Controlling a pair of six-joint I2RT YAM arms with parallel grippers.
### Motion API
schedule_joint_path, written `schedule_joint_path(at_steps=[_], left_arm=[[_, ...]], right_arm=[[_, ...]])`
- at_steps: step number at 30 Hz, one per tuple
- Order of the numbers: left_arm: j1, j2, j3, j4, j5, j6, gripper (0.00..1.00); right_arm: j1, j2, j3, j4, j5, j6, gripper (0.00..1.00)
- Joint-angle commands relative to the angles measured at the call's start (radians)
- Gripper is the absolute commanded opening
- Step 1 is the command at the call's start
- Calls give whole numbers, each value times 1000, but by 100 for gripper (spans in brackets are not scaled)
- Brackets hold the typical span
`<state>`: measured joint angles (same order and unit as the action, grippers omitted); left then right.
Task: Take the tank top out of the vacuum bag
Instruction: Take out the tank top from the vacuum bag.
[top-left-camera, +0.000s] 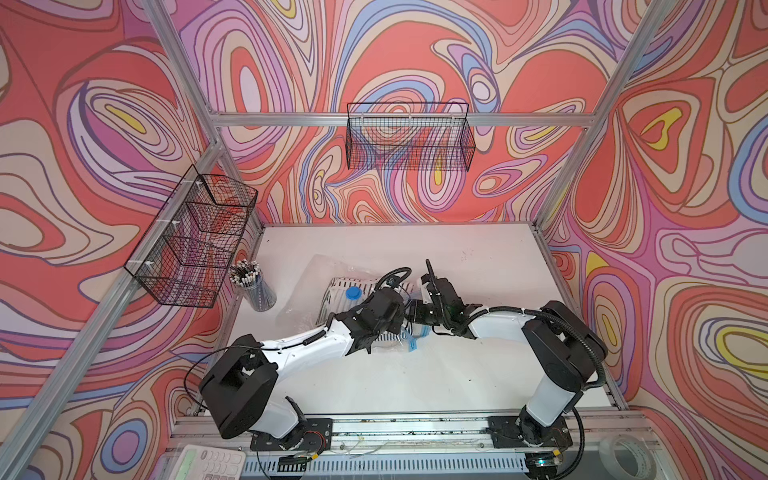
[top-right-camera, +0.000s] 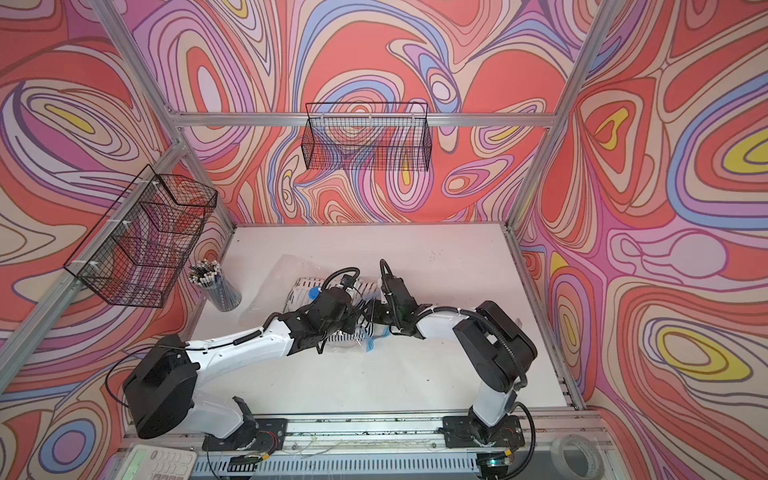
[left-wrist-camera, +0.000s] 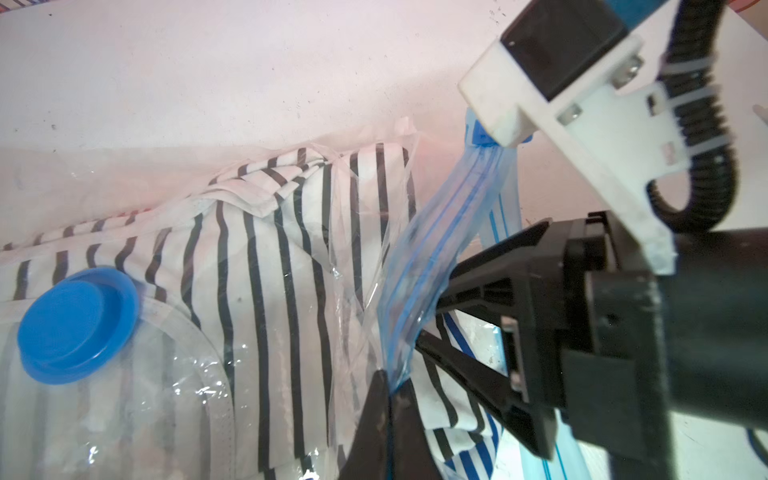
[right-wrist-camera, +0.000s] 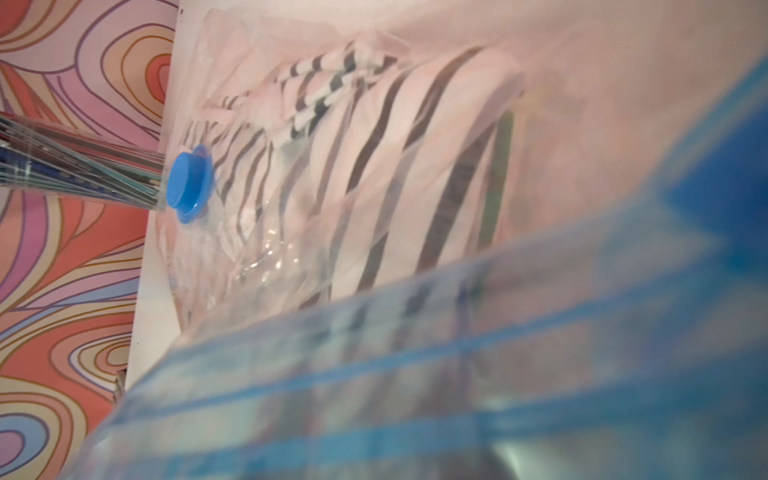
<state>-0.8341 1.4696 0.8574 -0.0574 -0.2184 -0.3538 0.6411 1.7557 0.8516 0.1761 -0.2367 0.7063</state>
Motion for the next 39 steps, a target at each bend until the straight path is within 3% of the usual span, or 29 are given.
schedule_joint_path(at_steps=[1, 26, 30, 36, 39], left_arm=[[-12, 16, 21, -35, -10, -28, 0], [-20, 32, -5, -9, 1, -51, 0], [-21, 33, -6, -14, -3, -48, 0], [-20, 29, -15, -6, -7, -50, 0], [-21, 28, -17, -6, -7, -50, 0]], right_arm=[[5, 21, 23, -57, 55, -44, 49], [6, 45, 27, 100, -62, 17, 49], [6, 42, 29, 123, -90, 39, 42], [6, 11, 14, 116, -32, 39, 29], [6, 39, 27, 110, -44, 45, 29]])
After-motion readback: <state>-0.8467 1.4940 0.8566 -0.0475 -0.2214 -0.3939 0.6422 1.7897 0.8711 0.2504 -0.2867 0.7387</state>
